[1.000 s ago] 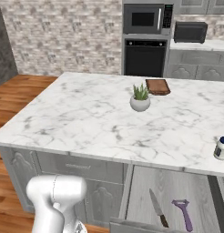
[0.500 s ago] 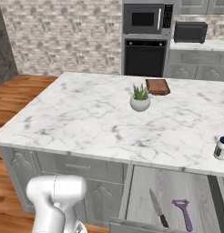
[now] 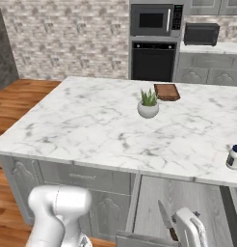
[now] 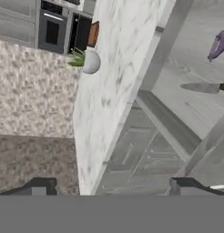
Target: Open the drawer on the right and place the cutting tools on the cutting board.
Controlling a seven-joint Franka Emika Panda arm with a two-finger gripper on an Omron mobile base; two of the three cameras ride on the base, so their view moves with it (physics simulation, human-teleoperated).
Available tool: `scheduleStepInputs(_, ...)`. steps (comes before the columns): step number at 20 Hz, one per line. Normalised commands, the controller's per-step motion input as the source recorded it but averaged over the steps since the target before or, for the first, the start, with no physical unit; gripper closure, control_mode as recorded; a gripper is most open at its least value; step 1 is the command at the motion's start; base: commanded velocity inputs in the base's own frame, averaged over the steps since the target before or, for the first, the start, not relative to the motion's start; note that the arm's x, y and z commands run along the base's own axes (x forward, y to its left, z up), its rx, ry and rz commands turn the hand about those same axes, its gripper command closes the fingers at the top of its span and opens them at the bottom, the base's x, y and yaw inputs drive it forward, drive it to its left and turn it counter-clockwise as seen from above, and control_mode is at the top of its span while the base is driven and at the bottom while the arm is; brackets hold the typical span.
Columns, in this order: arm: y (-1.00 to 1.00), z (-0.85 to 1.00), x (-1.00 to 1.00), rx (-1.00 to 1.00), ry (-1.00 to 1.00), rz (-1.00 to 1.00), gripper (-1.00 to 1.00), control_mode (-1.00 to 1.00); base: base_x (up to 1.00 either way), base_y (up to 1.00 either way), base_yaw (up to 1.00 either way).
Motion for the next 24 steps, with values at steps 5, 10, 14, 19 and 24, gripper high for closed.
scheduleStepInputs(5,0.57,0.63,0.86,-0.12,0.23,0.00,-1.00,-1.00,0.00,0.00,0.00)
scheduleStepInputs(10,0.00,0.09,0.21,0.00,0.11,0.00,-1.00,-1.00,0.00,0.00,0.00)
scheduleStepInputs(14,-0.20,0.11,0.69,0.00,0.19,0.05,-1.00,-1.00,0.00,0.00,0.00)
scheduleStepInputs(19,-0.27,0.10,1.00,0.00,0.52,0.11,-1.00,-1.00,0.00,0.00,0.00)
scheduleStepInputs(24,-0.17,-0.25,0.55,-0.14,0.53,0.39,-1.00,-1.00,0.00,0.00,0.00)
